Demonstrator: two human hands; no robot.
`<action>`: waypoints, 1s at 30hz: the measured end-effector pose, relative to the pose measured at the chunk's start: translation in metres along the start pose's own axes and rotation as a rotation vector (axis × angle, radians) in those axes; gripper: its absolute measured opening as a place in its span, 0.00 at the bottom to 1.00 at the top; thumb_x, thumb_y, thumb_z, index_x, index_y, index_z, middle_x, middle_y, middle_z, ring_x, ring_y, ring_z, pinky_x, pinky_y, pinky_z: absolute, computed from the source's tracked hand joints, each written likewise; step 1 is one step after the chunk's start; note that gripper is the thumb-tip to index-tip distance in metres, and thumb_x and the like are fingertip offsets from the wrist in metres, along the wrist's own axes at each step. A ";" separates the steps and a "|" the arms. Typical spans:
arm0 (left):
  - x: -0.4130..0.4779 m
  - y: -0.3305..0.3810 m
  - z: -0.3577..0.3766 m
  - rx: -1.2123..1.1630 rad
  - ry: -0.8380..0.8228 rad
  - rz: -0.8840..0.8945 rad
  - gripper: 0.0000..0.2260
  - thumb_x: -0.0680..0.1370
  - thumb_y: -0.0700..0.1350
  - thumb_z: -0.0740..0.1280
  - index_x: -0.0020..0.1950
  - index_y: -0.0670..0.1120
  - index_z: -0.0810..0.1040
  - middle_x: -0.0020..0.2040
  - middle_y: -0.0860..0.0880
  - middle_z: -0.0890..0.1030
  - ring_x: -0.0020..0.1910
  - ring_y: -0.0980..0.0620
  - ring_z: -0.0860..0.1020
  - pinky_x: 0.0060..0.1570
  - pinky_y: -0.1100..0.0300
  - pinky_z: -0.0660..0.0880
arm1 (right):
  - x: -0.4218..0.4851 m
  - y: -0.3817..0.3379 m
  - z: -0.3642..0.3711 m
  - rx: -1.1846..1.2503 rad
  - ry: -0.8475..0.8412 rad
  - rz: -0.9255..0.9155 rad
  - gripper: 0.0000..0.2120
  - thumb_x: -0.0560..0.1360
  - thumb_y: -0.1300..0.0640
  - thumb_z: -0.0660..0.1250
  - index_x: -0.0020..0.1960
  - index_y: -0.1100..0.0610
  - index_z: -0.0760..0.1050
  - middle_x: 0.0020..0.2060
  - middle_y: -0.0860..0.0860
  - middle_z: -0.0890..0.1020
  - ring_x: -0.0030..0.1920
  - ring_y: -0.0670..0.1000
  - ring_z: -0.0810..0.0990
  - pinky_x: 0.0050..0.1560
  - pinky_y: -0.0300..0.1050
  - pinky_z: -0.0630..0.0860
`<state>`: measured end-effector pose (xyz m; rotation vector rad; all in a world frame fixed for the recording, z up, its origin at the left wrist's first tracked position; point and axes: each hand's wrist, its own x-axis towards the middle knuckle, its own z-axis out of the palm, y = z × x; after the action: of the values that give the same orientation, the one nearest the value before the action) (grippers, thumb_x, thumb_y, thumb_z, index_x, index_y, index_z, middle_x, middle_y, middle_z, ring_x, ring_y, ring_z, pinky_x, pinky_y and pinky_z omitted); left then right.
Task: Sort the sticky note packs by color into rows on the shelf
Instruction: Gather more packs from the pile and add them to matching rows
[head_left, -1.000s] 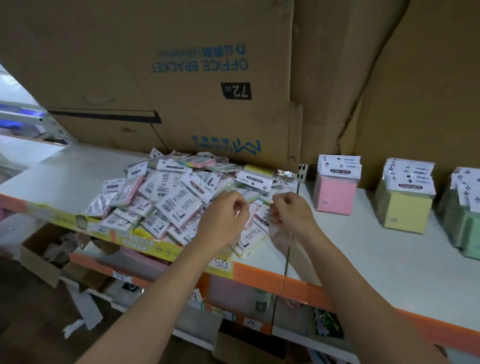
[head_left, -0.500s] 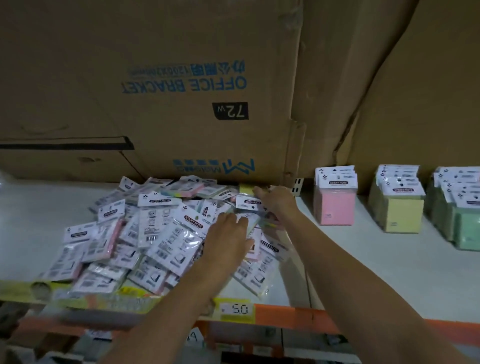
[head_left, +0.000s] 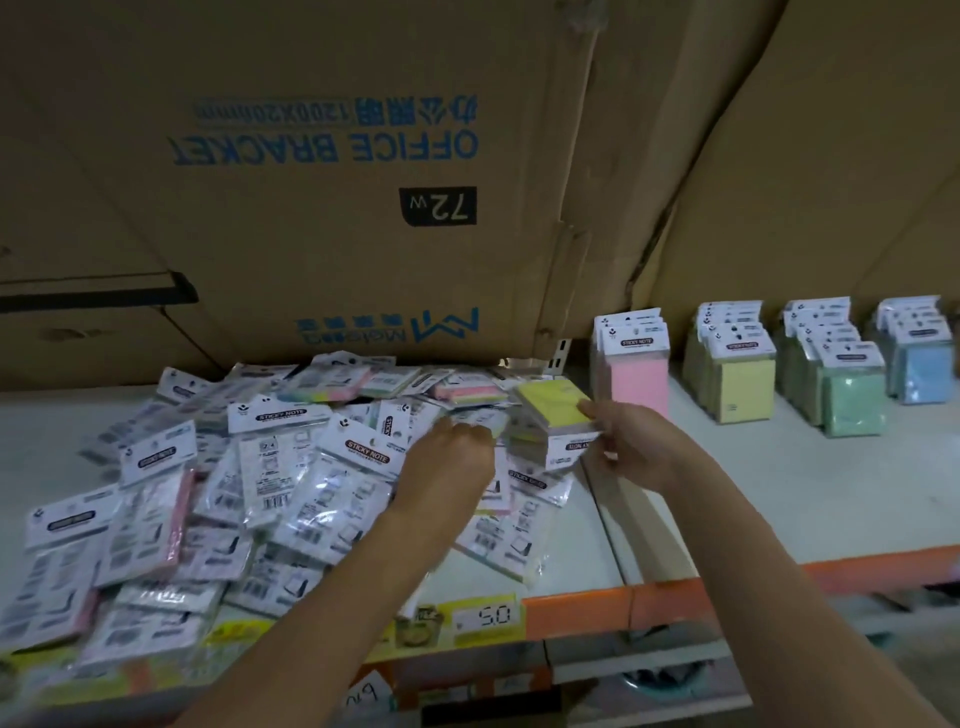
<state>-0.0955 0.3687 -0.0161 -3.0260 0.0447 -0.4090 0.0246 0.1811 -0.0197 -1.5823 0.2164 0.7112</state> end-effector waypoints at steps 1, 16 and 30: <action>-0.001 0.004 0.001 0.005 0.047 0.026 0.15 0.50 0.38 0.82 0.27 0.43 0.77 0.24 0.47 0.76 0.26 0.48 0.78 0.19 0.63 0.65 | -0.005 0.009 -0.005 0.012 -0.017 0.004 0.04 0.78 0.55 0.67 0.49 0.55 0.74 0.37 0.53 0.81 0.38 0.49 0.74 0.38 0.42 0.66; -0.009 0.082 -0.001 -0.336 0.210 0.012 0.08 0.73 0.44 0.75 0.44 0.40 0.81 0.38 0.45 0.81 0.39 0.46 0.80 0.29 0.57 0.74 | -0.030 0.045 -0.007 -0.053 0.013 -0.202 0.11 0.81 0.51 0.61 0.53 0.58 0.77 0.43 0.57 0.83 0.43 0.57 0.83 0.46 0.51 0.76; 0.081 -0.017 0.017 0.070 -0.324 -0.140 0.25 0.75 0.58 0.71 0.64 0.44 0.73 0.60 0.43 0.77 0.61 0.43 0.73 0.57 0.51 0.72 | -0.023 0.038 -0.041 -0.165 0.112 -0.225 0.09 0.74 0.56 0.72 0.52 0.57 0.77 0.41 0.52 0.86 0.34 0.48 0.86 0.28 0.39 0.76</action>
<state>-0.0128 0.3837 -0.0099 -2.9927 -0.1997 0.0737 -0.0012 0.1293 -0.0391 -1.7736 0.0609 0.4751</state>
